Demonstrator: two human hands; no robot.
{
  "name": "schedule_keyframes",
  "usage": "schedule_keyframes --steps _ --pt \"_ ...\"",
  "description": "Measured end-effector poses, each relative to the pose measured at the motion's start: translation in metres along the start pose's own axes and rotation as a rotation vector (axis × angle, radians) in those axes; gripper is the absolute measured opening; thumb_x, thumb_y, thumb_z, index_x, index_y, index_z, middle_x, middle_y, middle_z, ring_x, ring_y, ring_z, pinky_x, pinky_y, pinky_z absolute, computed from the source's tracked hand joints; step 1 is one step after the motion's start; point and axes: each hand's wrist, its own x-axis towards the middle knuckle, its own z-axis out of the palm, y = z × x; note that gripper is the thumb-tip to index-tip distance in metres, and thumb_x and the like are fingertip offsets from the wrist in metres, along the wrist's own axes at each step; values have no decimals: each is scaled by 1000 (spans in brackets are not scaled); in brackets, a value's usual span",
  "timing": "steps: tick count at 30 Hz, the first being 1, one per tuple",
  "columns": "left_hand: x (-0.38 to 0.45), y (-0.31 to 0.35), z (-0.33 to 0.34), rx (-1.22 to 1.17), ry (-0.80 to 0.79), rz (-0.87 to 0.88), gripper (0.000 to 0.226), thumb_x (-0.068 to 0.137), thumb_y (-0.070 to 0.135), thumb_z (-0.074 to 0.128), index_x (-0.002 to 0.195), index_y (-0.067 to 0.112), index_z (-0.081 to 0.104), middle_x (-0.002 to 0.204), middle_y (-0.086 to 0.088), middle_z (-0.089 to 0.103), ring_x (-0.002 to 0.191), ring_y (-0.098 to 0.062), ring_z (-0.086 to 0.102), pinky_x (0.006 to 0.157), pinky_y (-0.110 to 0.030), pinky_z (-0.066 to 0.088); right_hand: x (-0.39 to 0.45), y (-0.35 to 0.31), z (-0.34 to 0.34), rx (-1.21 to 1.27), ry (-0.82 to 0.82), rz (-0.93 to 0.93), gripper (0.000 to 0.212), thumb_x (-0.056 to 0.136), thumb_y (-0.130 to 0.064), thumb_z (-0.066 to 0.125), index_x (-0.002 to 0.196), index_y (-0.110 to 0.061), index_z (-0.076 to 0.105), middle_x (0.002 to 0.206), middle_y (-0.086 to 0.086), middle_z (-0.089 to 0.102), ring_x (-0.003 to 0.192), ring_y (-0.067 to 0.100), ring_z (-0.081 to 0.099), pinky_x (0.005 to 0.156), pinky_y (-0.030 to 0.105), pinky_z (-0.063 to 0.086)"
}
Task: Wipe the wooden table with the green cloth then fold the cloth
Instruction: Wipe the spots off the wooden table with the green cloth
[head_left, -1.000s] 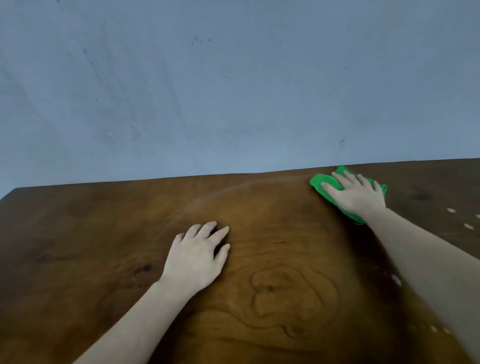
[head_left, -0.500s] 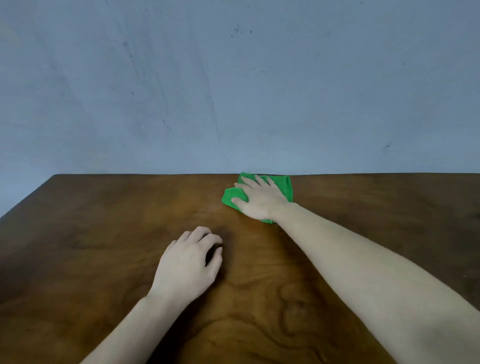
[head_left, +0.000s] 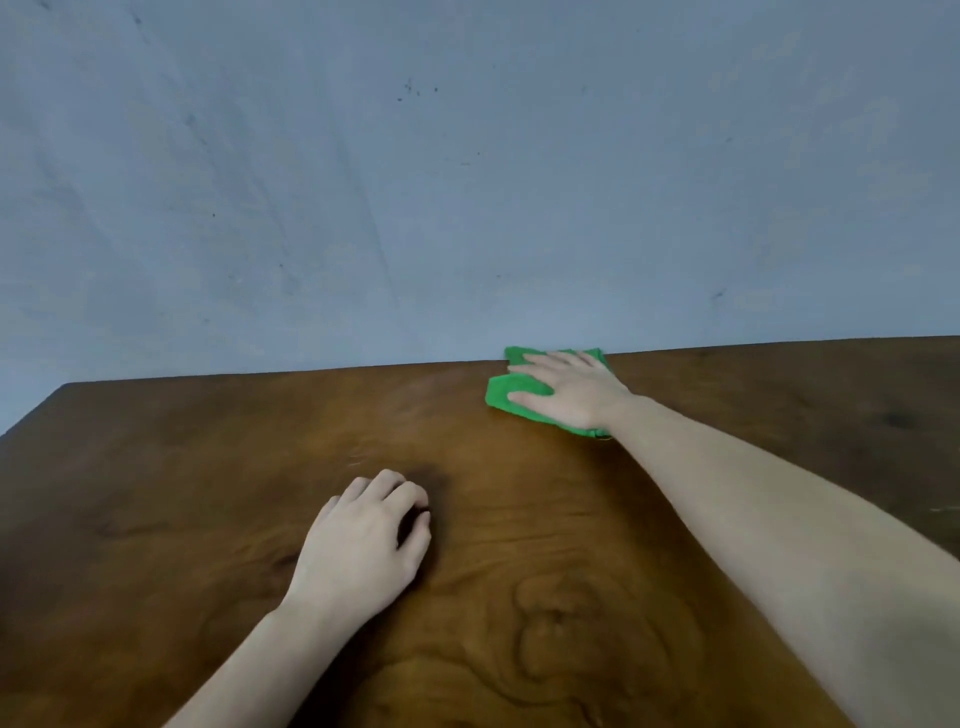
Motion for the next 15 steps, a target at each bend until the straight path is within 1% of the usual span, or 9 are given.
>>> schedule_keyframes --steps 2,4,6,9,11,15 --pt "1 5 1 -4 -8 15 28 96 48 43 116 39 60 122 22 52 107 -3 50 90 -21 43 -20 32 -1 10 35 121 68 96 -77 18 158 -48 18 169 -16 11 156 13 8 126 44 0" --pt "-3 5 2 -7 -10 17 30 96 48 43 119 39 60 125 21 52 110 -3 50 92 -22 43 -28 42 0 2 32 198 68 97 -75 16 159 -47 14 170 -14 7 156 15 5 126 45 -1" --pt "-13 -2 0 -6 -17 15 33 96 48 43 124 40 58 129 21 51 115 -4 49 95 -23 43 -22 32 1 -7 -1 246 68 99 -72 13 160 -44 10 171 -10 2 157 20 0 126 48 -3" --pt "-38 -17 -6 -11 -24 -10 36 97 50 40 128 42 55 132 24 48 119 -3 47 99 -25 42 -4 -4 4 -9 -17 334 71 99 -70 13 162 -37 6 171 -1 -5 157 27 -8 124 53 -7" --pt "-57 -28 -9 -24 -5 -32 35 96 50 41 126 42 56 130 25 48 118 -2 47 98 -26 42 6 -34 8 -8 -23 305 71 100 -68 15 162 -35 7 171 -1 -6 156 28 -10 124 55 -6" --pt "-91 -45 -13 -37 53 -77 27 94 48 46 115 41 63 120 26 54 108 -1 51 88 -22 42 21 -108 21 -14 -32 89 68 102 -65 16 163 -34 12 171 -6 -3 157 27 -7 125 53 -6"
